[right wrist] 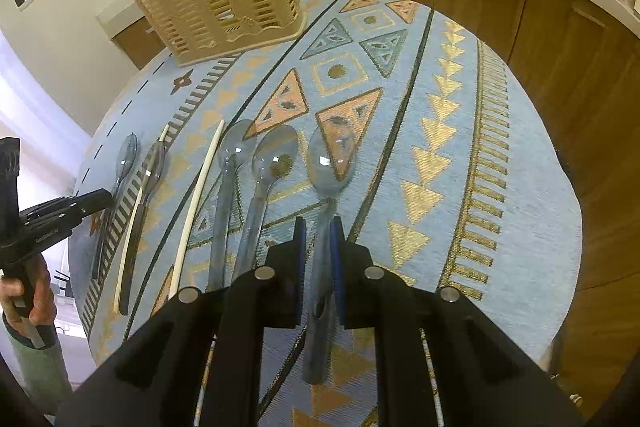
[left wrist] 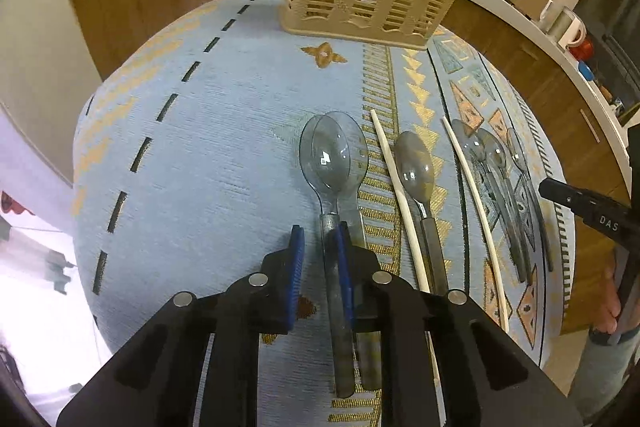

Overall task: Organize utensils
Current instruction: 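Grasp a clear plastic spoon by the handle with each tool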

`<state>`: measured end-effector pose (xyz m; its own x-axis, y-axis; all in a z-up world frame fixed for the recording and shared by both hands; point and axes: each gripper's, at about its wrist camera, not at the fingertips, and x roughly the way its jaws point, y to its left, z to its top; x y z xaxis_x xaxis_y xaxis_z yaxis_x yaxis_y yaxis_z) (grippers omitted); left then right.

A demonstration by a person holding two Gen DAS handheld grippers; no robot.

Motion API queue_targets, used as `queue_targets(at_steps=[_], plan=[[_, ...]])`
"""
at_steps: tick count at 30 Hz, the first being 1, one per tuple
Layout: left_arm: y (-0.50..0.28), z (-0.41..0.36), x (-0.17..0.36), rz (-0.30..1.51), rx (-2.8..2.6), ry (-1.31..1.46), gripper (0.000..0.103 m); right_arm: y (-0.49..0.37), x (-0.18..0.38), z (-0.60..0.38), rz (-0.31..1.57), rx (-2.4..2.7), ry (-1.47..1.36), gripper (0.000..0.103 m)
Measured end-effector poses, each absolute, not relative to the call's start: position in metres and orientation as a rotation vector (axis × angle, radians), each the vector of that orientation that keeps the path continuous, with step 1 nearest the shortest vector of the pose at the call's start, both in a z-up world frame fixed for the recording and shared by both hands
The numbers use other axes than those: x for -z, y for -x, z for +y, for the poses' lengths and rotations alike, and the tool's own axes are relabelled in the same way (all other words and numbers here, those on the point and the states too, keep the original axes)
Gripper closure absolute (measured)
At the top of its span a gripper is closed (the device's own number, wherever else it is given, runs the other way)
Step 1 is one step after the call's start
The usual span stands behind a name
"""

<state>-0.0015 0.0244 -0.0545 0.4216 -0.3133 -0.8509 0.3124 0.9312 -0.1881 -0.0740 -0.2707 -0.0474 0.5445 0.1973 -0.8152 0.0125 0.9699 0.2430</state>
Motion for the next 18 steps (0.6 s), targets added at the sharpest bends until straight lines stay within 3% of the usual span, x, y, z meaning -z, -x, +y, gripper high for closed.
queue_targets(at_steps=[2, 8, 11, 13, 15, 18], plan=[[0.001, 0.021, 0.054, 1.062, 0.380, -0.025, 0.086, 0.074, 0.047, -0.273, 0.997, -0.112, -0.237, 0.093], [0.007, 0.003, 0.054, 1.054, 0.354, -0.158, 0.070, 0.075, 0.048, -0.280, 1.009, -0.108, -0.250, 0.093], [0.007, -0.005, 0.055, 1.042, 0.344, -0.197, 0.069, 0.074, 0.049, -0.278, 1.011, -0.110, -0.250, 0.093], [0.007, -0.008, 0.055, 1.029, 0.327, -0.238, 0.076, 0.072, 0.050, -0.276, 1.023, -0.115, -0.242, 0.093], [0.006, -0.007, 0.055, 1.021, 0.306, -0.248, 0.092, 0.070, 0.051, -0.274, 1.040, -0.118, -0.231, 0.093], [0.003, -0.003, 0.054, 1.017, 0.306, -0.227, 0.093, 0.065, 0.050, -0.270, 1.053, -0.118, -0.211, 0.093]])
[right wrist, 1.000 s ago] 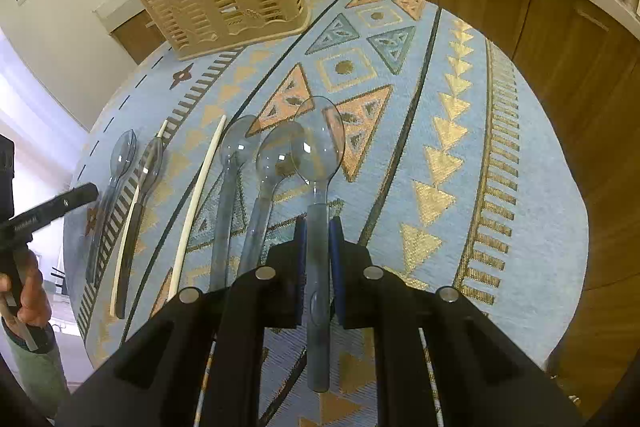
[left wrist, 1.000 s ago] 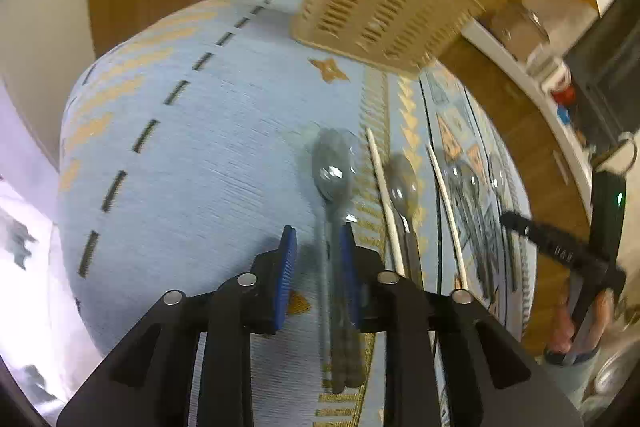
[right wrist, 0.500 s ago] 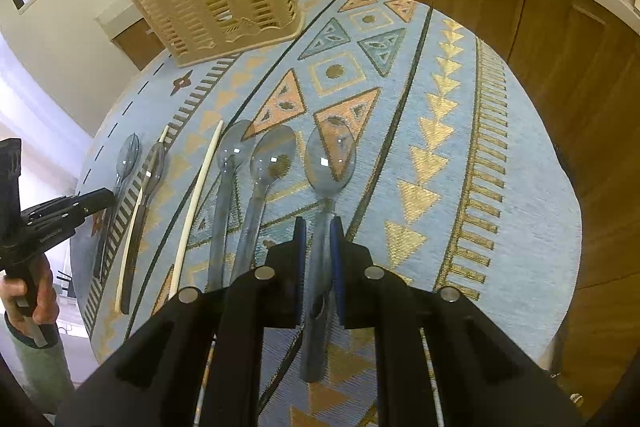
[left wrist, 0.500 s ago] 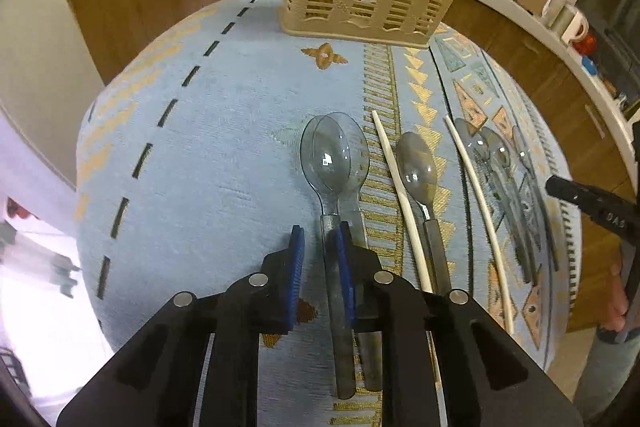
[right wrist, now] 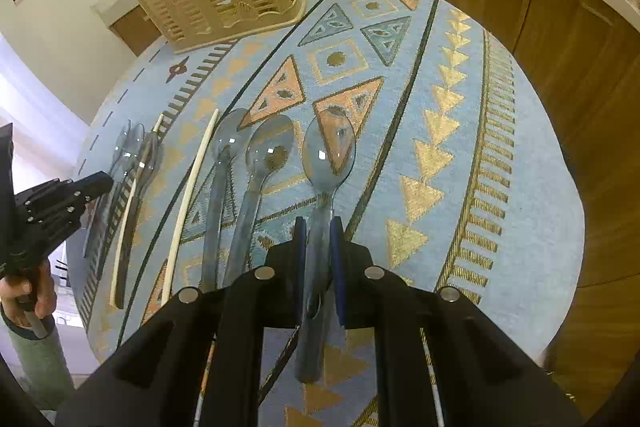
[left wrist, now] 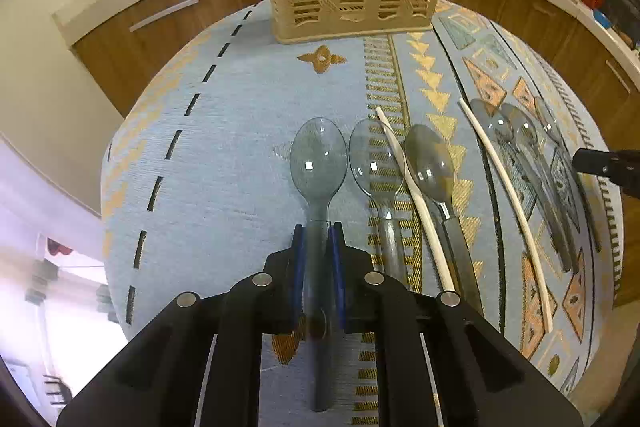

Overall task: Organize utensils
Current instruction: 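Grasp a clear plastic spoon by the handle with each tool, then lift the spoons with both tools and lower them into the basket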

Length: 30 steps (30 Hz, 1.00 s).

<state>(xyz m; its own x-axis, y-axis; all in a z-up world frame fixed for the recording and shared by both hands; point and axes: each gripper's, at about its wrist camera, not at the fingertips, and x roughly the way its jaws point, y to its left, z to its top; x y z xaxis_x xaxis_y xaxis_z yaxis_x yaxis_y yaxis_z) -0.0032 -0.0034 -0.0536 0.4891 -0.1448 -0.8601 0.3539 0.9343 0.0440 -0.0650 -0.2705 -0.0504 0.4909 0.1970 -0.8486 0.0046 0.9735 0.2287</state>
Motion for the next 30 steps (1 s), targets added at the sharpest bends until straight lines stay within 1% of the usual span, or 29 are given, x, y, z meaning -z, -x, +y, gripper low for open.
queue_targets(at_steps=[4, 8, 9, 10, 13, 15, 22, 25, 30], plan=[[0.003, 0.000, 0.049, 0.985, 0.332, -0.167, 0.093, 0.054, 0.055, -0.267, 1.093, -0.114, -0.205, 0.089], [0.002, 0.005, 0.038, 0.927, 0.352, -0.115, 0.093, 0.050, 0.056, -0.260, 1.098, -0.094, -0.167, 0.088], [0.002, 0.006, 0.033, 0.912, 0.356, -0.103, 0.093, 0.049, 0.057, -0.259, 1.097, -0.091, -0.160, 0.089], [0.001, 0.007, 0.029, 0.895, 0.359, -0.093, 0.093, 0.049, 0.056, -0.257, 1.095, -0.084, -0.139, 0.093], [-0.003, 0.010, 0.007, 0.821, 0.368, -0.057, 0.093, 0.046, 0.049, -0.252, 1.064, -0.096, -0.124, 0.094], [-0.008, 0.011, -0.010, 0.771, 0.391, -0.019, 0.093, 0.045, 0.032, -0.252, 0.998, -0.126, -0.131, 0.094], [-0.045, 0.007, -0.088, 0.545, 0.468, 0.113, 0.093, 0.018, -0.067, -0.244, 0.662, -0.197, -0.116, 0.094], [-0.074, -0.003, -0.112, 0.482, 0.491, 0.150, 0.093, -0.003, -0.099, -0.241, 0.535, -0.229, -0.115, 0.094], [-0.125, -0.015, -0.133, 0.395, 0.495, 0.219, 0.093, -0.049, -0.134, -0.241, 0.349, -0.242, -0.161, 0.094]])
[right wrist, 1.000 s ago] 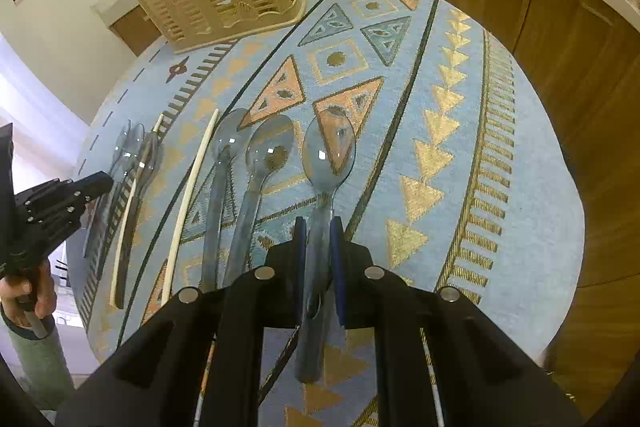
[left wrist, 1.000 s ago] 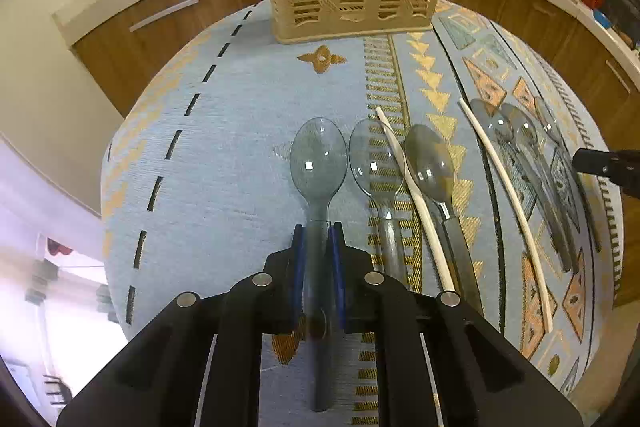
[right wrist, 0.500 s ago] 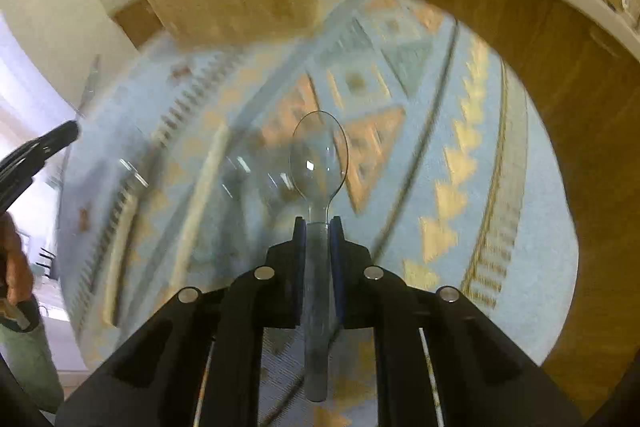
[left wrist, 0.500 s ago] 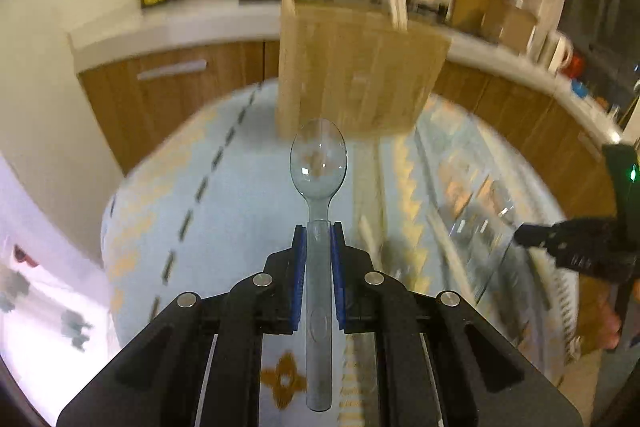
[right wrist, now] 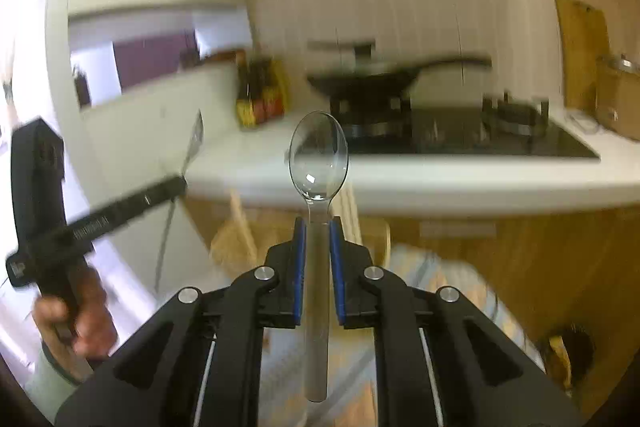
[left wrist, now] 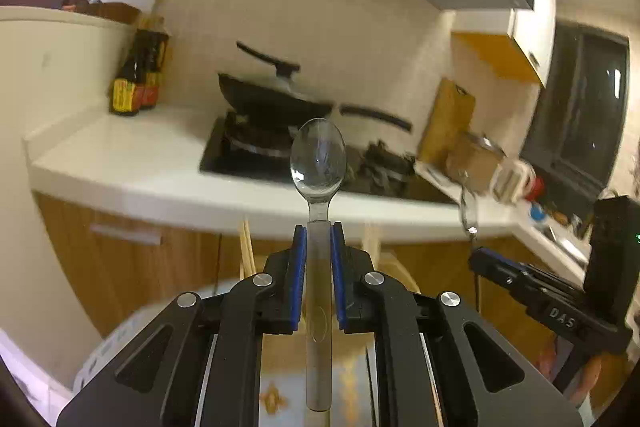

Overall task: Organize utensils
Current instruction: 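Lift the spoons with both tools and lower them into the basket, then open both tools to release the spoons into the basket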

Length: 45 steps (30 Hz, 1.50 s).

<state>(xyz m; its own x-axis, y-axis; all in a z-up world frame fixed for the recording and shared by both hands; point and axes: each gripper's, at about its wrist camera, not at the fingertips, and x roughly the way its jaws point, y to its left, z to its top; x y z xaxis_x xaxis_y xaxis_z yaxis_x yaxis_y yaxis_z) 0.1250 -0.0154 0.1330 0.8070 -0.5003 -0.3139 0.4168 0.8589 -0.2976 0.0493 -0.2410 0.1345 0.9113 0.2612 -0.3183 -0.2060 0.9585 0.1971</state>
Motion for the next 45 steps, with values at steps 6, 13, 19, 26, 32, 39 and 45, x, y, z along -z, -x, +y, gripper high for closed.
queue_targets(at_steps=[6, 13, 19, 26, 32, 39, 45], plan=[[-0.169, -0.022, -0.138, 0.323, 0.458, 0.259, 0.093, -0.096, -0.144, -0.236, 0.230, -0.194, -0.176, 0.094], [-0.189, -0.034, -0.115, 0.268, 0.370, 0.203, 0.093, -0.140, -0.119, -0.237, 0.209, -0.154, -0.195, 0.094], [-0.179, -0.036, -0.092, 0.248, 0.371, 0.160, 0.088, -0.137, -0.101, -0.239, 0.203, -0.138, -0.178, 0.093], [-0.157, -0.024, -0.079, 0.303, 0.382, 0.170, 0.069, -0.112, -0.089, -0.250, 0.276, -0.162, -0.223, 0.077], [-0.118, -0.005, -0.080, 0.349, 0.423, 0.189, 0.053, -0.063, -0.083, -0.254, 0.328, -0.175, -0.237, 0.058], [-0.063, 0.010, -0.078, 0.423, 0.467, 0.173, 0.047, -0.008, -0.076, -0.252, 0.413, -0.137, -0.223, 0.055], [-0.029, 0.016, -0.049, 0.596, 0.465, 0.134, 0.047, 0.023, -0.046, -0.245, 0.578, -0.116, -0.223, 0.055]])
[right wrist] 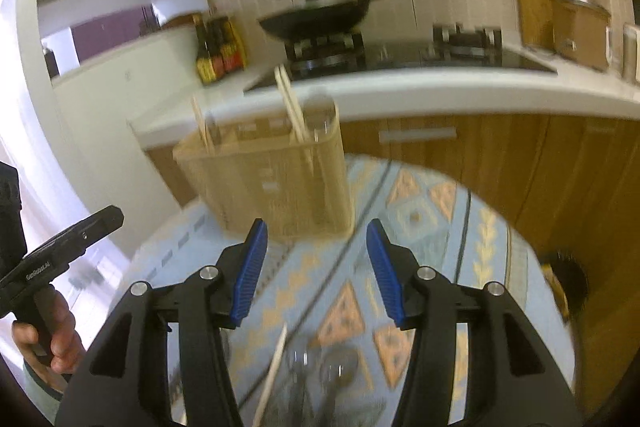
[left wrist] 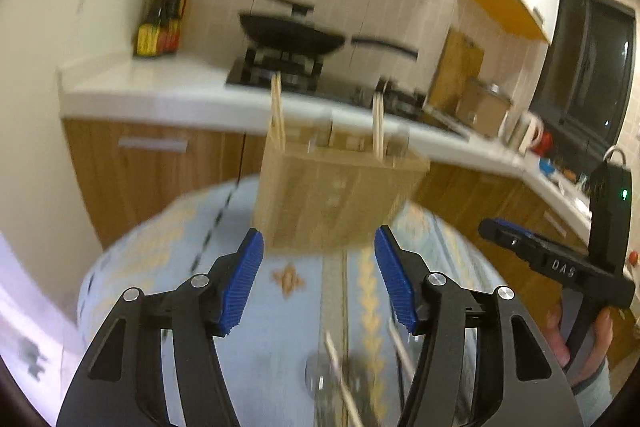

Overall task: Organize utensils
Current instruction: 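Open both tools to release the spoons into the basket, then move both tools back down toward the remaining clear spoons, then grasp a clear spoon handle with the right tool while the left tool grasps another spoon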

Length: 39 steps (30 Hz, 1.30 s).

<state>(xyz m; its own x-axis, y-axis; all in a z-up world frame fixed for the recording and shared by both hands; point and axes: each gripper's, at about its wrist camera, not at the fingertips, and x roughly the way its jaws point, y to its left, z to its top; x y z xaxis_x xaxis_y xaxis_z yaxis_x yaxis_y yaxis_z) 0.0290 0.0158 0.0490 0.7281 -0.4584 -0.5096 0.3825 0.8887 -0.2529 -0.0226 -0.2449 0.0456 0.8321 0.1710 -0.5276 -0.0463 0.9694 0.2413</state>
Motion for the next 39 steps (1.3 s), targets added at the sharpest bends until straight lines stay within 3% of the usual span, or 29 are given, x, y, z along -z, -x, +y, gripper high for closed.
queue_targets(at_steps=[9, 12, 16, 20, 24, 34, 39], plan=[[0.000, 0.019, 0.021, 0.880, 0.459, 0.076, 0.049, 0.048, 0.012, -0.239, 0.843, -0.111, -0.267, 0.055], [0.006, 0.016, 0.042, 0.955, 0.490, 0.080, 0.050, 0.056, 0.038, -0.235, 0.933, -0.086, -0.266, 0.069], [0.015, 0.005, 0.052, 0.989, 0.499, -0.002, 0.051, 0.060, 0.058, -0.226, 1.001, -0.096, -0.253, 0.075], [0.014, -0.001, 0.054, 1.008, 0.473, -0.041, 0.052, 0.059, 0.058, -0.215, 1.016, -0.073, -0.199, 0.075], [0.013, -0.008, 0.054, 1.017, 0.438, -0.099, 0.062, 0.055, 0.057, -0.210, 1.025, -0.052, -0.161, 0.075], [0.011, -0.040, 0.055, 1.000, 0.407, -0.294, 0.064, 0.055, 0.057, -0.195, 1.039, -0.005, -0.049, 0.075], [0.010, -0.039, 0.056, 0.996, 0.402, -0.283, 0.065, 0.056, 0.056, -0.193, 1.052, -0.031, -0.035, 0.090]])
